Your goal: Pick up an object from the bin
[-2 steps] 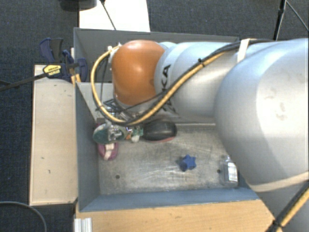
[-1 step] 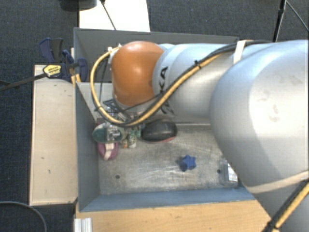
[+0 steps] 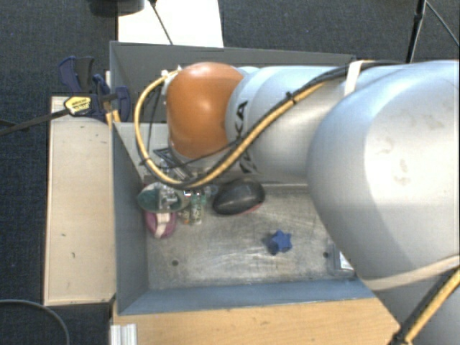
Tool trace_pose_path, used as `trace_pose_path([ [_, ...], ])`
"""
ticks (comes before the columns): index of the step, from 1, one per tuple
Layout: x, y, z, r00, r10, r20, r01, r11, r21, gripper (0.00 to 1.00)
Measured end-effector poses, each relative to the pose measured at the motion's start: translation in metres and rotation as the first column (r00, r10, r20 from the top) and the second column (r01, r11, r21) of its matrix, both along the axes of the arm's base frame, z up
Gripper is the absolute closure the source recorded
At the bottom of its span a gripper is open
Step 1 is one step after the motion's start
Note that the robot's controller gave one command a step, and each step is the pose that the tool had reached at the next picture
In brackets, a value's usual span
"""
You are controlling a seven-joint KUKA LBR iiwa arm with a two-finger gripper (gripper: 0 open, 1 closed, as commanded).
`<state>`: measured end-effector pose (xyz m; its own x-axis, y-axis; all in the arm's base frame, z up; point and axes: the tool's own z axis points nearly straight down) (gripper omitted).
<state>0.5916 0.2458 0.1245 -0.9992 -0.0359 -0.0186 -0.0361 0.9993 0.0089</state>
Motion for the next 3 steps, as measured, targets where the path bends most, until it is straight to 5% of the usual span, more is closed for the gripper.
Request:
trace_pose_path([
  [1, -0.001, 0.0, -0.001, 0.992, 0.123, 0.0, -0.123, 0.992, -0.002, 1.0],
  [2, -0.091, -0.008, 0.02, 0.989, 0.148, -0.021, -0.148, 0.989, -0.008, 1.0],
  [3, -0.097, -0.009, 0.139, 0.991, 0.131, -0.008, -0.131, 0.991, -0.006, 1.0],
])
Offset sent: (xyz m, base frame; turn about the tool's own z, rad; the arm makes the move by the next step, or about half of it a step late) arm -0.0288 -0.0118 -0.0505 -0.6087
